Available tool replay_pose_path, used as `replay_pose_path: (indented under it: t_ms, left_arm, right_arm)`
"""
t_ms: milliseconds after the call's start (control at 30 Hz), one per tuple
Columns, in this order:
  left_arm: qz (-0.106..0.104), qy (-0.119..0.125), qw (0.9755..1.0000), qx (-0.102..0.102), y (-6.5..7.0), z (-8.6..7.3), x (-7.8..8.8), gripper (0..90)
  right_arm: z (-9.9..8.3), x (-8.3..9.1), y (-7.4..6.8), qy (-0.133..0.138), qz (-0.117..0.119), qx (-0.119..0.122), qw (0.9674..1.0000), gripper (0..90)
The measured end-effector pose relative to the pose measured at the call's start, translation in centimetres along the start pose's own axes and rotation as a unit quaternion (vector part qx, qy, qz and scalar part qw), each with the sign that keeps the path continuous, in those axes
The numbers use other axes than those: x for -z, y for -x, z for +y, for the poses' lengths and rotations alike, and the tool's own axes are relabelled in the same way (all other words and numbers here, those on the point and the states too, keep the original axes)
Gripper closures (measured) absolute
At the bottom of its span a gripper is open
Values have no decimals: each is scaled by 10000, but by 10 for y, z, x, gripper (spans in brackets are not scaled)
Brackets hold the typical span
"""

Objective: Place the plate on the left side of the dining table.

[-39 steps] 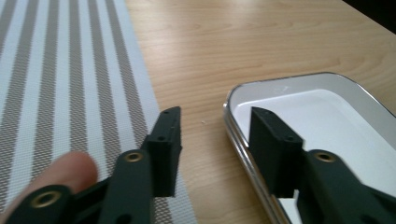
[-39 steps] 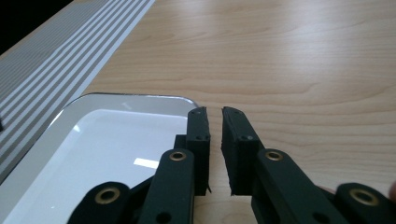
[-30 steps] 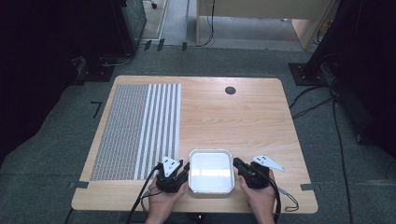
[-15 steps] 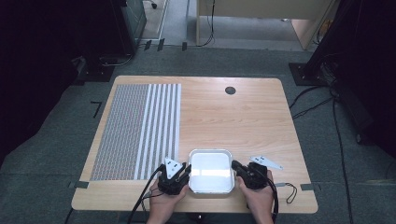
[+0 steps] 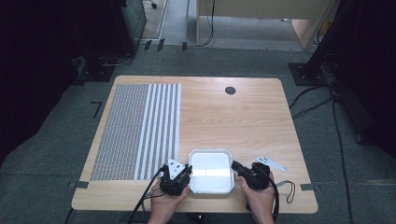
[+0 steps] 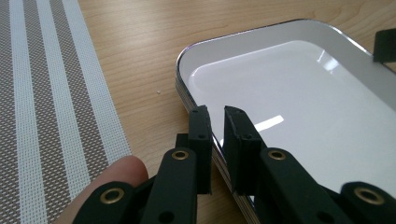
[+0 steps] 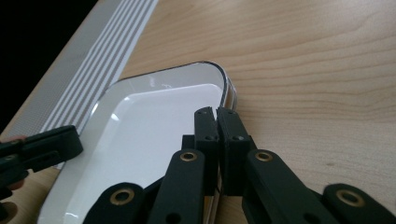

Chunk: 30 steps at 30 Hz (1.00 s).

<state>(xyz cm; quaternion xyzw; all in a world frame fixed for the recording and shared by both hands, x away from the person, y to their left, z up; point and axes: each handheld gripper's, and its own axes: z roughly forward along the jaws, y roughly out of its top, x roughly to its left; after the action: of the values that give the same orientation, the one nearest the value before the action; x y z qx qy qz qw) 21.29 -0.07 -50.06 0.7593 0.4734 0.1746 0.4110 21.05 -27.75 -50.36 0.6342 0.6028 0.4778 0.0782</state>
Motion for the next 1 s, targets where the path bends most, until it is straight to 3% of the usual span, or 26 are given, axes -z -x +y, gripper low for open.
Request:
replay_pose_path:
  t_ms: [100,200,233,367,467,633,1000]
  left_arm:
    - [-4,3,10000,-20,0,-1,-1,828]
    - [-8,10,10000,-20,0,0,-1,826]
    - [-14,29,10000,-30,0,0,0,826]
    - [-27,39,10000,-40,0,0,-1,827]
    - [-41,42,10000,-27,0,0,-1,818]
    - [-59,41,10000,-54,1,0,-2,800]
    - [-120,117,9998,59,-2,3,0,756]
  right_arm:
    - [2,8,-2,178,158,-64,9997,881]
    - [1,8,-4,165,108,-15,9998,876]
    - [-1,4,-5,44,-68,84,9999,863]
    - [-4,-1,-8,-89,-222,153,9996,812]
    - [-4,-3,-13,-40,-488,319,9983,853]
    - [-6,-1,-17,91,-667,129,9977,874]
    - [-1,12,-17,452,-725,-261,9960,890]
